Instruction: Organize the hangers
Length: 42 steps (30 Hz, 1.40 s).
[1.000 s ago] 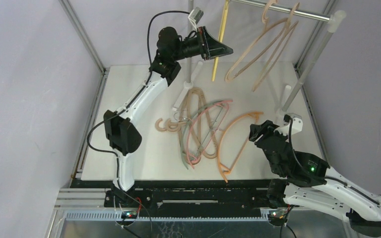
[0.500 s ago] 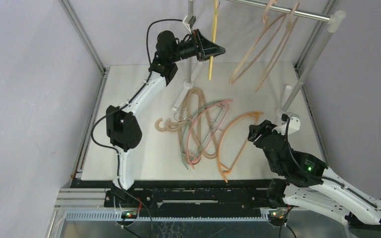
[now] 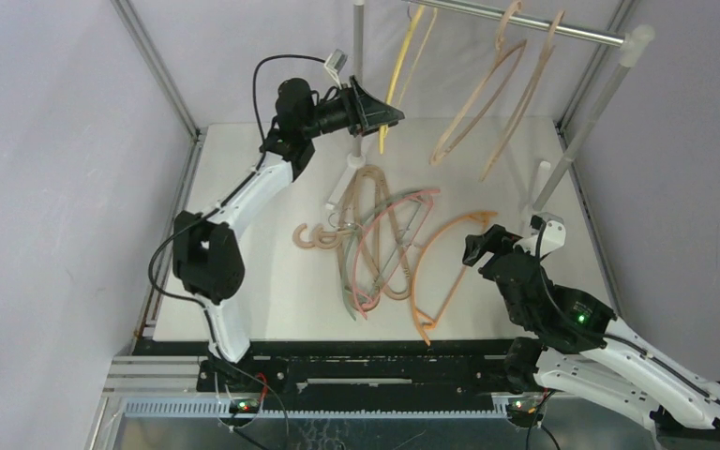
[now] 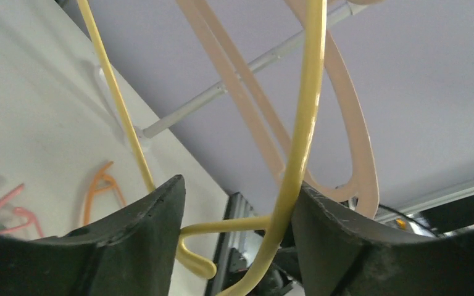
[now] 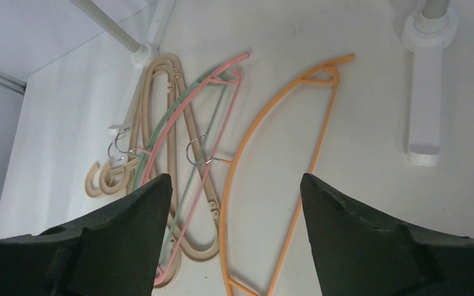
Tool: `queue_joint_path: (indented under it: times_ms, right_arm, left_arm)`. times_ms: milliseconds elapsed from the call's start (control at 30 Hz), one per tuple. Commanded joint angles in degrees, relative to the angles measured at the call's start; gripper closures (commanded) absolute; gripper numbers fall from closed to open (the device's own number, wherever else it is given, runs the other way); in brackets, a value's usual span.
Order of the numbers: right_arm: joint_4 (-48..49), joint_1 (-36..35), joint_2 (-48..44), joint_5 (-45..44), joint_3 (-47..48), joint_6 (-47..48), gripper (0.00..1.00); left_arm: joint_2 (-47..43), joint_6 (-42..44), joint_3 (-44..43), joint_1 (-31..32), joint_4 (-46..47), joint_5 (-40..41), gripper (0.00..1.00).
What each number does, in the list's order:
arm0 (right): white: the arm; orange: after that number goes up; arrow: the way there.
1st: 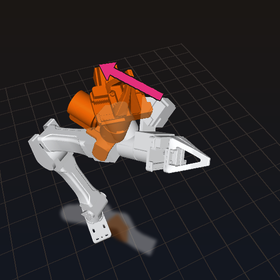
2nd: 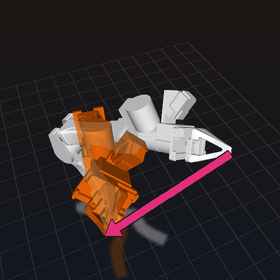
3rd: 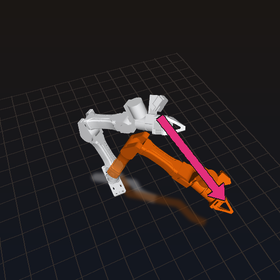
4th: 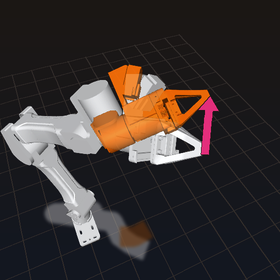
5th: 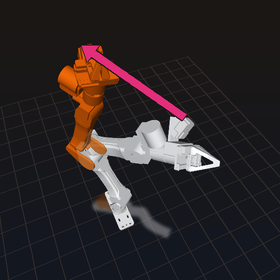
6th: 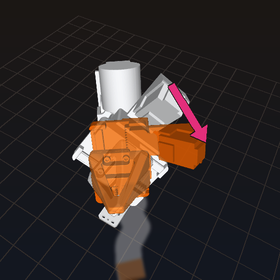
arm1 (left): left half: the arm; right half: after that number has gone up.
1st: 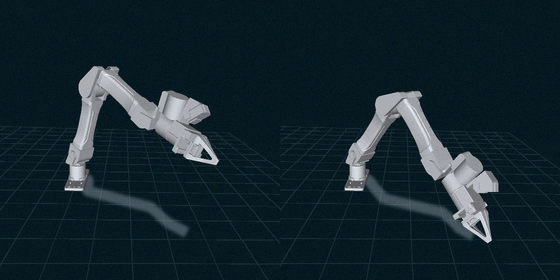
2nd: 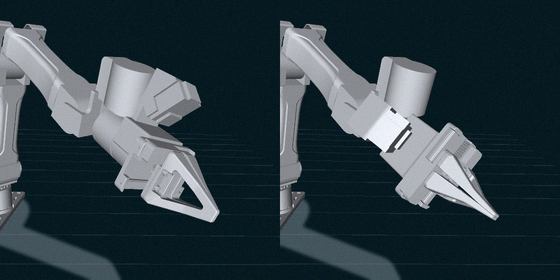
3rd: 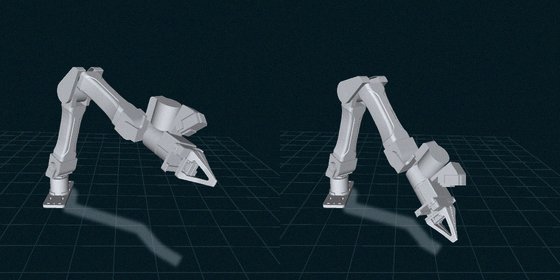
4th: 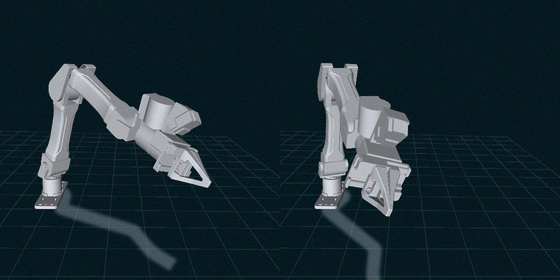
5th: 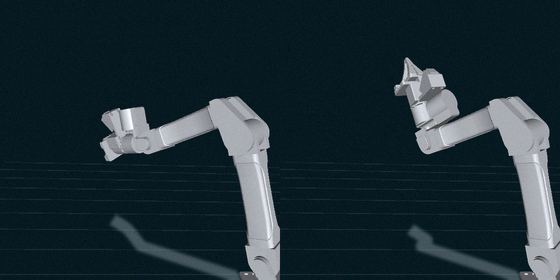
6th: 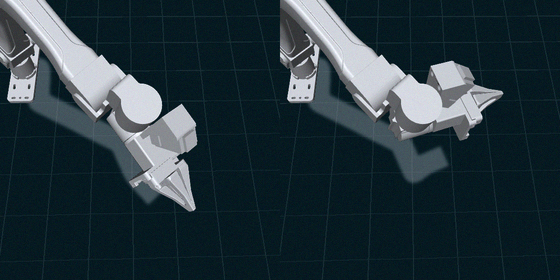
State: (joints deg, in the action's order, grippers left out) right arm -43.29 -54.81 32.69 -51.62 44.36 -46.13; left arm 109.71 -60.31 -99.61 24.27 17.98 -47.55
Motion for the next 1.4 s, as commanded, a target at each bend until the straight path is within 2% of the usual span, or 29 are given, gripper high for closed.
queue_joint_path:
  times_ms: [0,200,333,367,500,933,1100,1367]
  right_arm:
    - [1.05,1.17,0.81,0.32,-0.32,1.09,0.15]
    - [2.28,2.48,4.00,3.39,-0.66,2.66,0.09]
    - [3.05,2.69,5.29,4.77,-0.93,3.38,0.06]
    - [3.30,2.69,5.36,4.84,-1.10,3.49,0.06]
    - [4.15,2.83,5.37,5.36,-1.87,3.68,0.05]
    - [4.59,3.63,4.99,5.45,-3.12,4.31,0.05]
    - [4.99,4.30,5.26,5.71,-3.64,4.56,0.04]
    - [6.66,5.32,6.56,7.17,-4.19,5.41,0.04]
  left_arm:
    - [-8.75,11.72,7.31,0.07,-5.08,-0.92,0.30]
    - [-13.91,19.72,15.60,-0.38,-8.81,1.43,0.15]
    - [-15.59,21.53,19.26,-1.36,-7.77,3.29,0.02]
    - [-15.55,22.72,19.23,-1.49,-7.77,3.81,0.01]
    - [-13.53,24.27,16.14,-1.86,-7.81,5.51,0.01]
    - [-4.22,27.46,-1.41,-1.99,-10.51,13.21,0.01]
    - [-3.75,29.08,-3.53,-1.98,-10.69,16.00,0.00]
    - [-6.39,31.23,-2.55,-2.14,-8.28,16.25,0.00]
